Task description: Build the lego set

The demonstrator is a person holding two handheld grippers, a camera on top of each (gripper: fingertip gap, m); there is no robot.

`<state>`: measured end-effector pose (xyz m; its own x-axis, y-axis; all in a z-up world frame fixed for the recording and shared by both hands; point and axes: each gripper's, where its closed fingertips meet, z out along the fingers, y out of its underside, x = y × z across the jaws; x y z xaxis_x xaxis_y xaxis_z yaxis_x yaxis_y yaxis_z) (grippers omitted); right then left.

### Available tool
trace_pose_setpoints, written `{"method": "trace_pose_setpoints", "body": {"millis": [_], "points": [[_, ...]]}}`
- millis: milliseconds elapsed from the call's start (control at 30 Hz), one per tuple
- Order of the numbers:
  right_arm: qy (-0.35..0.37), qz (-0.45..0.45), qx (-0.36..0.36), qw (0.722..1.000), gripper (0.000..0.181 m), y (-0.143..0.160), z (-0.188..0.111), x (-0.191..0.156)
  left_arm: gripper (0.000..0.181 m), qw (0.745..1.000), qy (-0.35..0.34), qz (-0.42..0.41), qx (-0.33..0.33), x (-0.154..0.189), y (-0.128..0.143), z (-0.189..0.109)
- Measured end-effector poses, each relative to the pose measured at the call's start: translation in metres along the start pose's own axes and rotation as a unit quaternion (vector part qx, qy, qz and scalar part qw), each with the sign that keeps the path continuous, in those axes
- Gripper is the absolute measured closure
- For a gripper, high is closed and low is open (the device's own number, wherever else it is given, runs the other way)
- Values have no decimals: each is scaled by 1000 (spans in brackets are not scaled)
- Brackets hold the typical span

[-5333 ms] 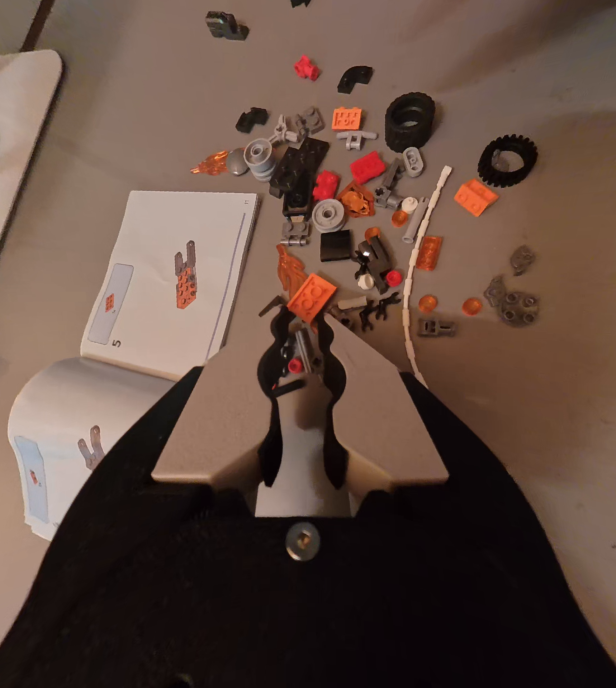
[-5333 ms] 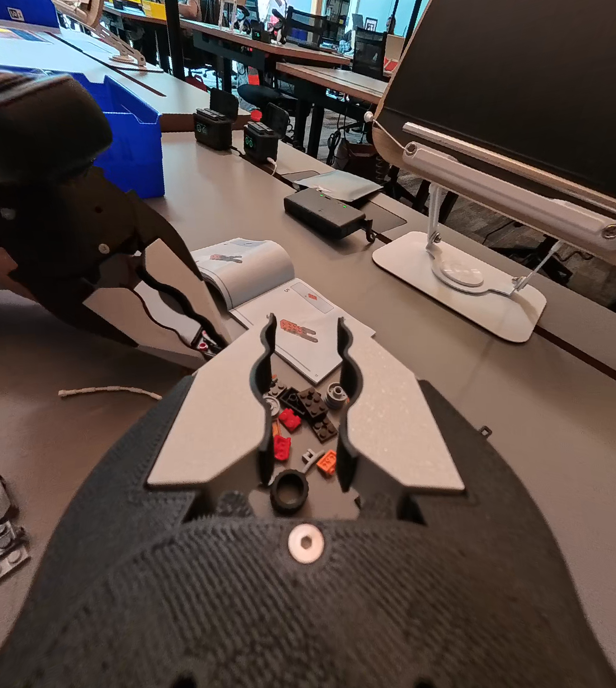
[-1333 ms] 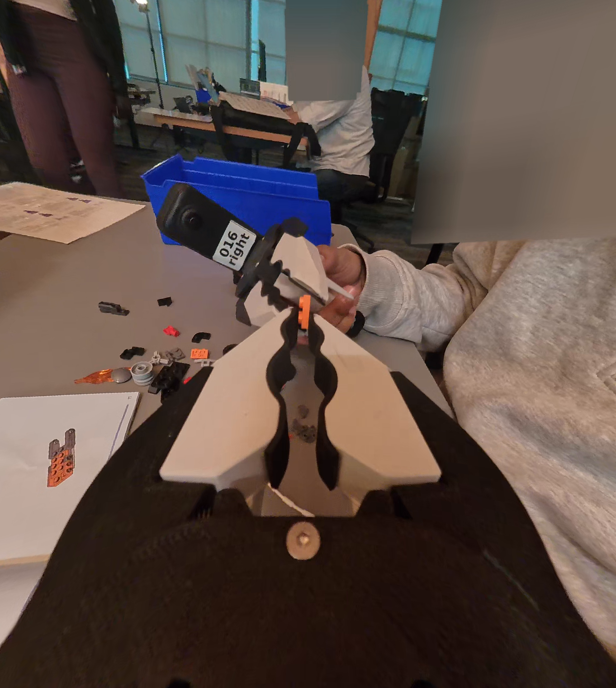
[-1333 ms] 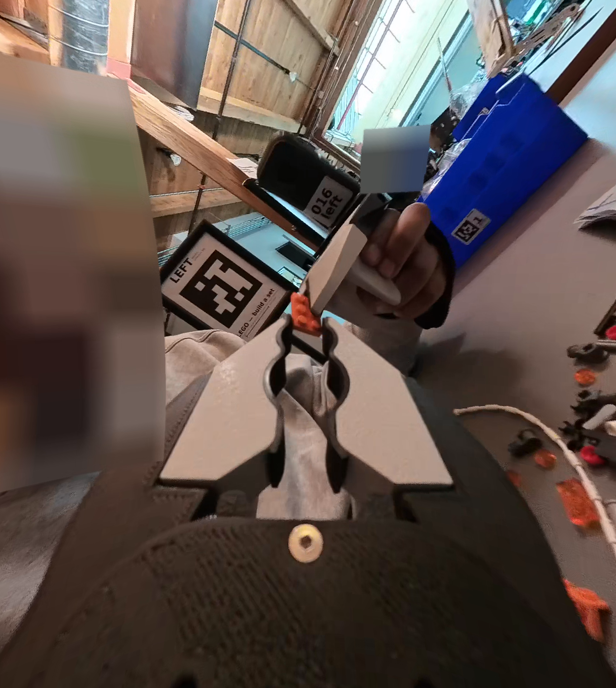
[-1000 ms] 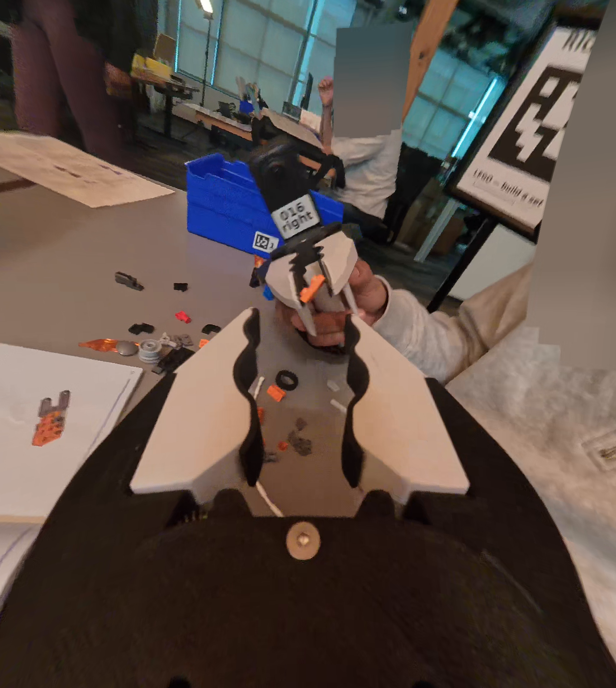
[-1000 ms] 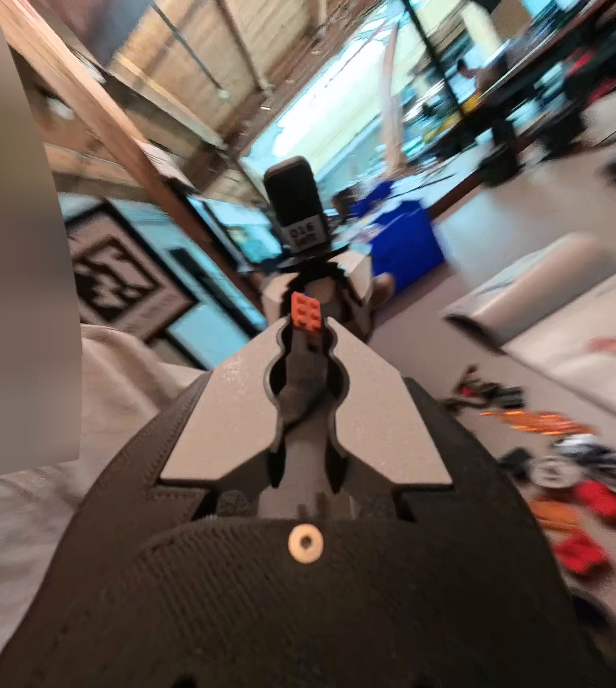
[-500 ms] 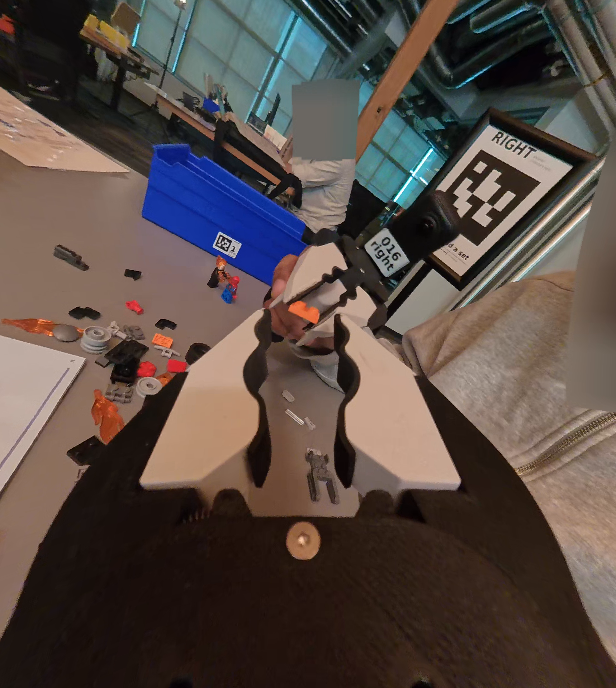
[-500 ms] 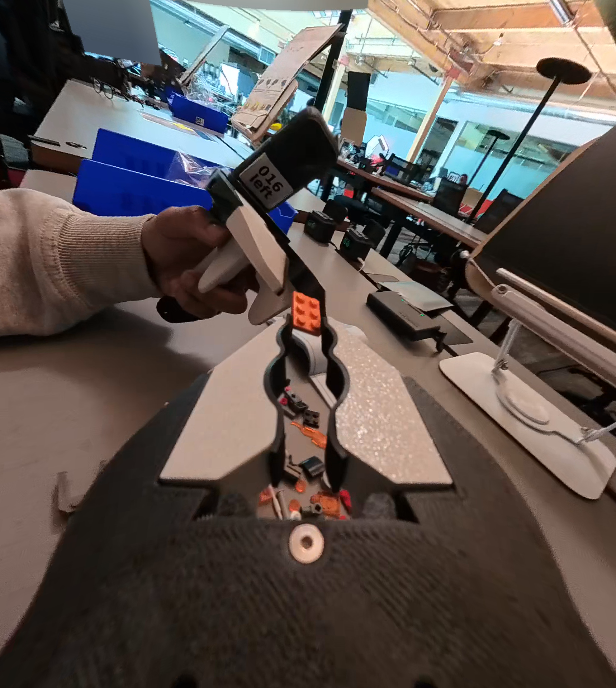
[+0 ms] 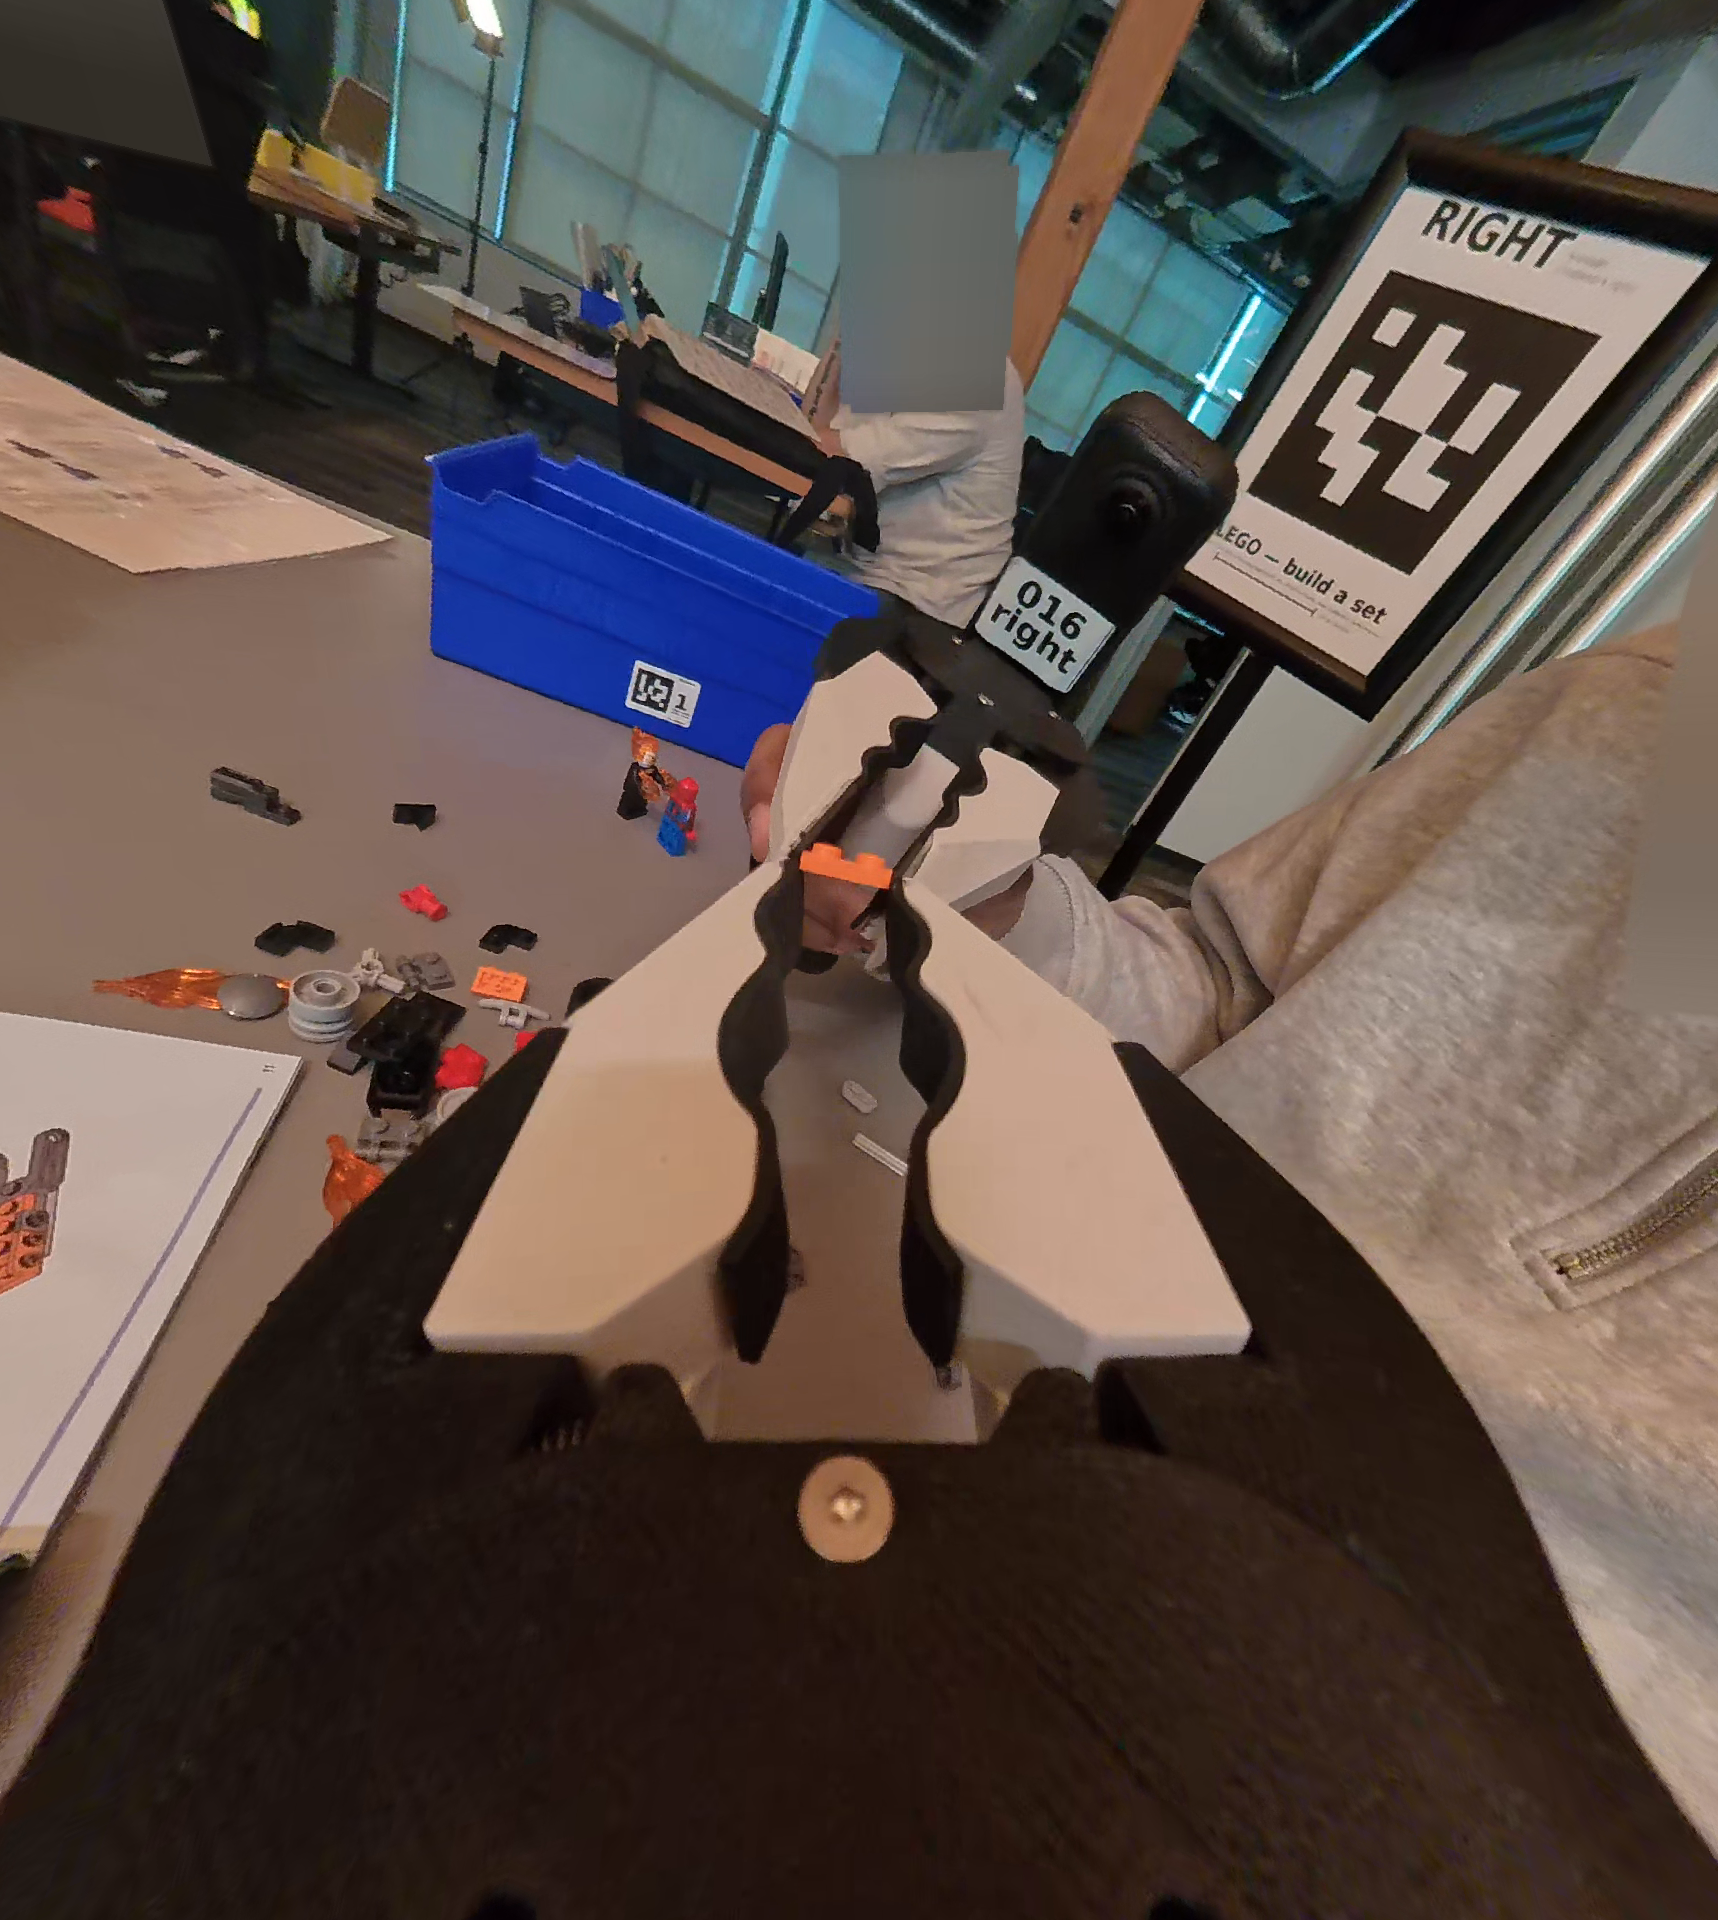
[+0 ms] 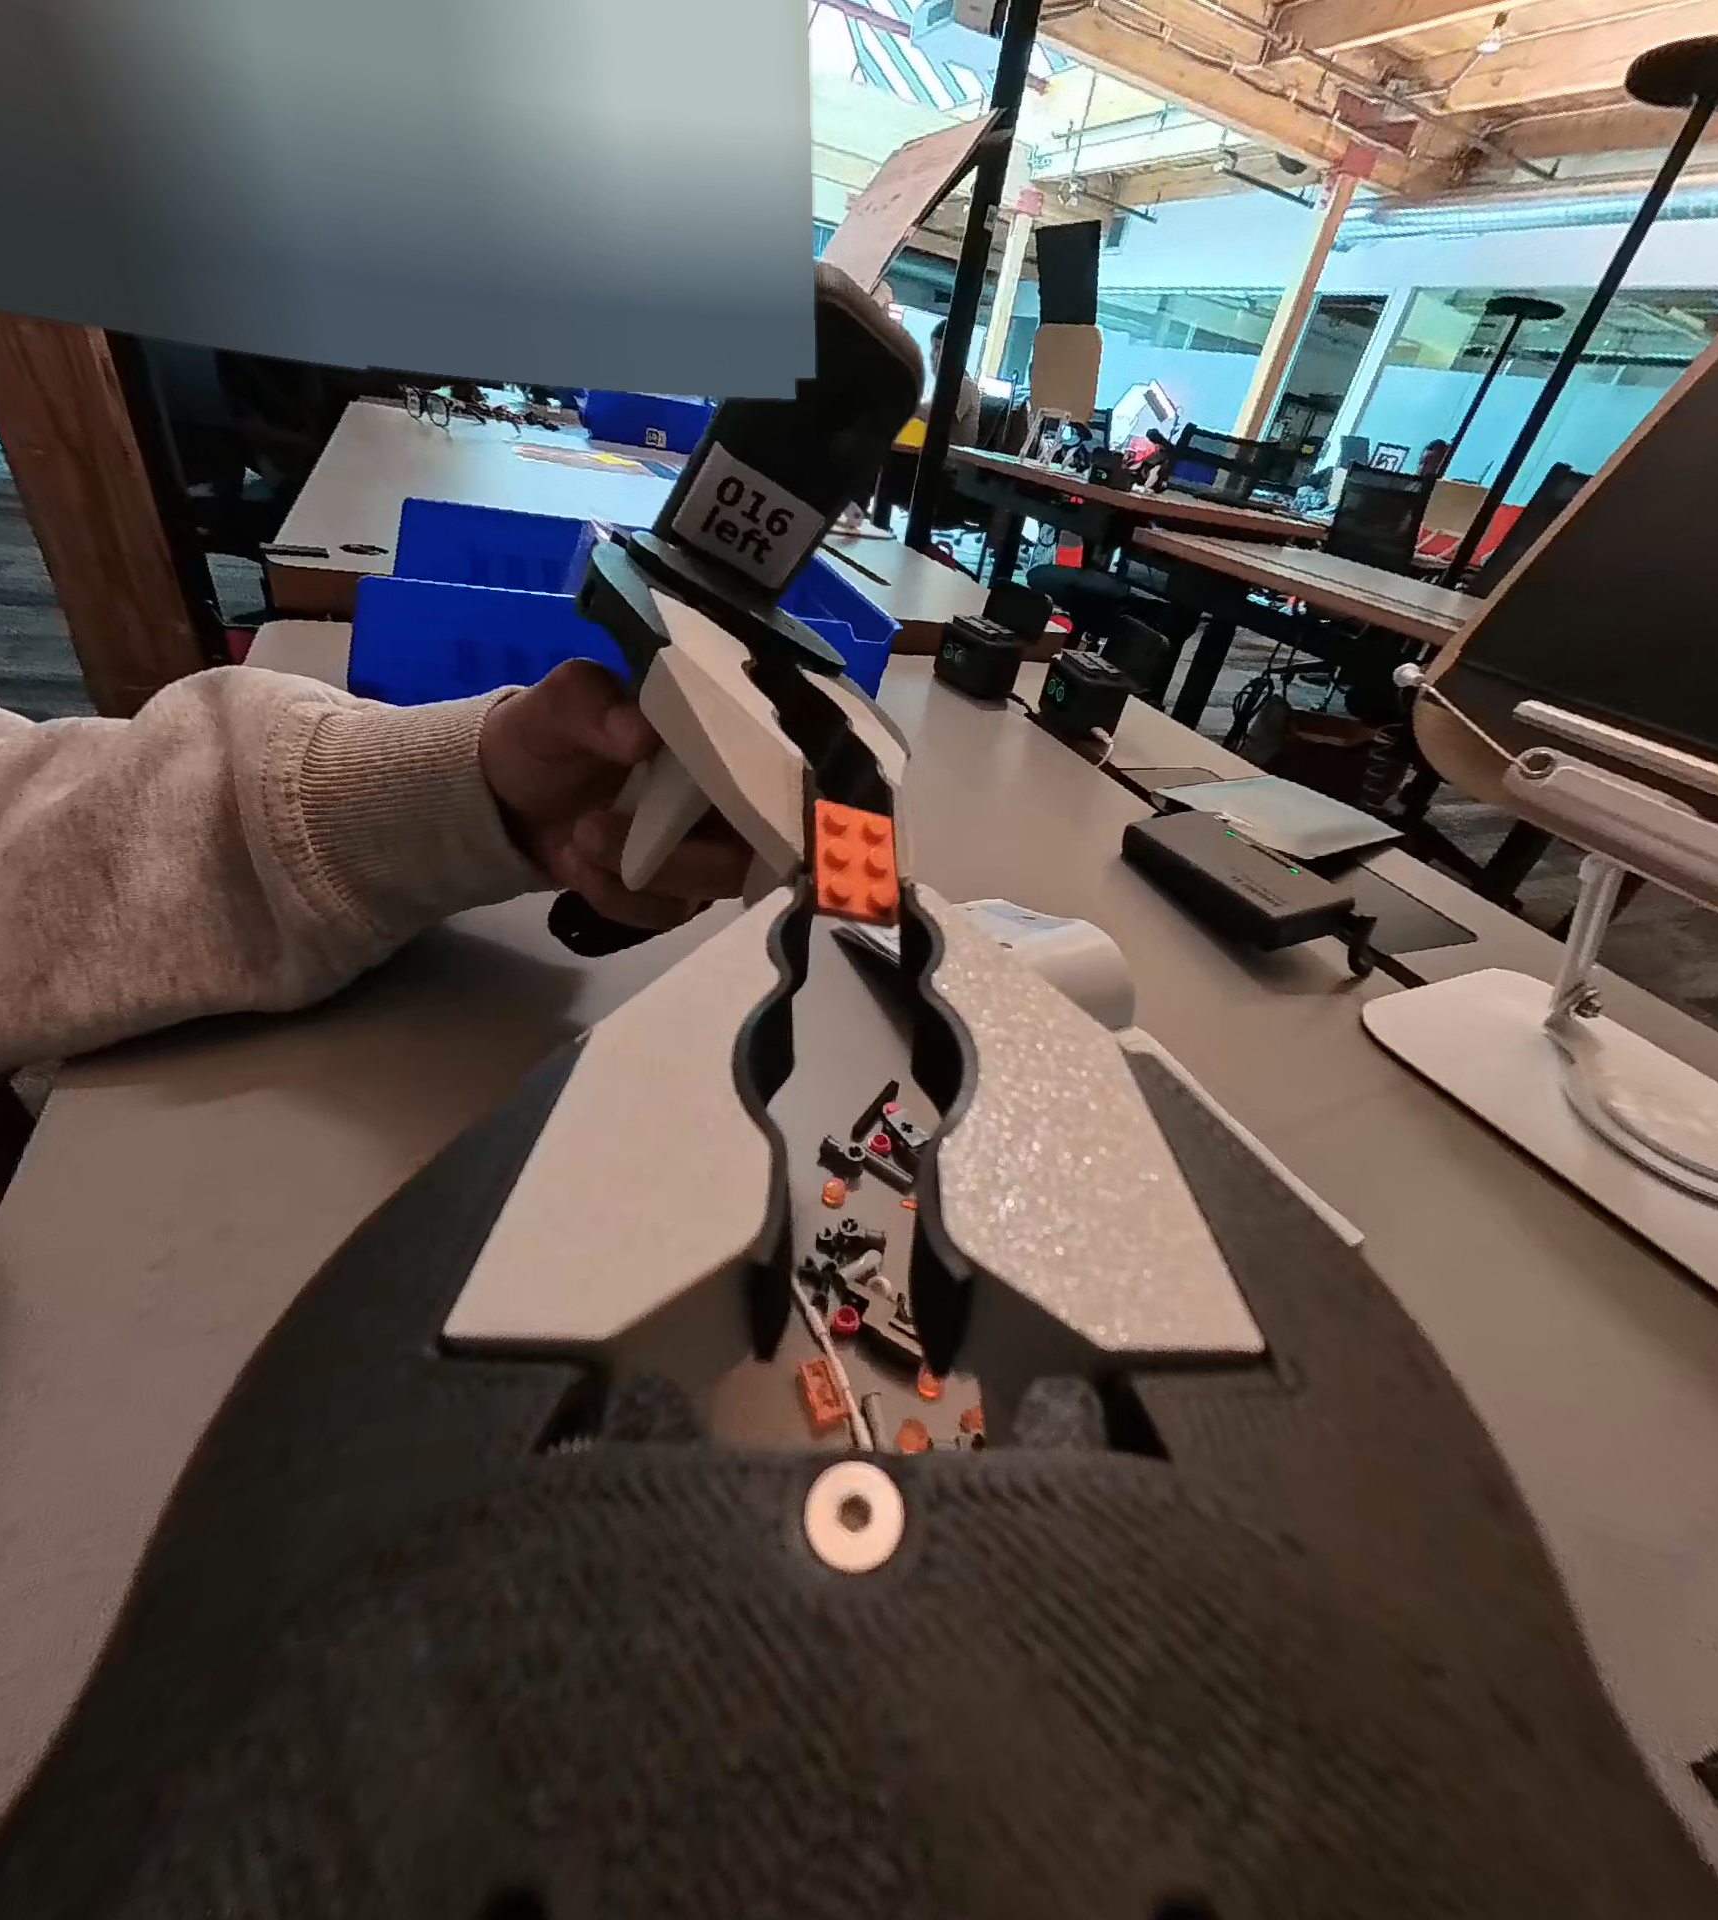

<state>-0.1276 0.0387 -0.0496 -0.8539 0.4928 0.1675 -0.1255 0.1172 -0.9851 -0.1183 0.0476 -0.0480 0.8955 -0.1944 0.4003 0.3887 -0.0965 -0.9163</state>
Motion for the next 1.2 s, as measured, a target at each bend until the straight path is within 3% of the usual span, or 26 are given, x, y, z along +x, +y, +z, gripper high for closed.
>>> {"method": "trace_pose_setpoints", "body": {"millis": [200,767,1200], "points": [[-9,36,19,999,158,-4,-3,3,168,1000,-9,6,9,-2,-3,-3],[-11,59,55,997,164,-16,-12,8,168,999,-29,26,-13,-7,4,1],[-18,97,18,995,158,0,-6,12,168,998,-42,45,-25,-10,7,-1]]}}
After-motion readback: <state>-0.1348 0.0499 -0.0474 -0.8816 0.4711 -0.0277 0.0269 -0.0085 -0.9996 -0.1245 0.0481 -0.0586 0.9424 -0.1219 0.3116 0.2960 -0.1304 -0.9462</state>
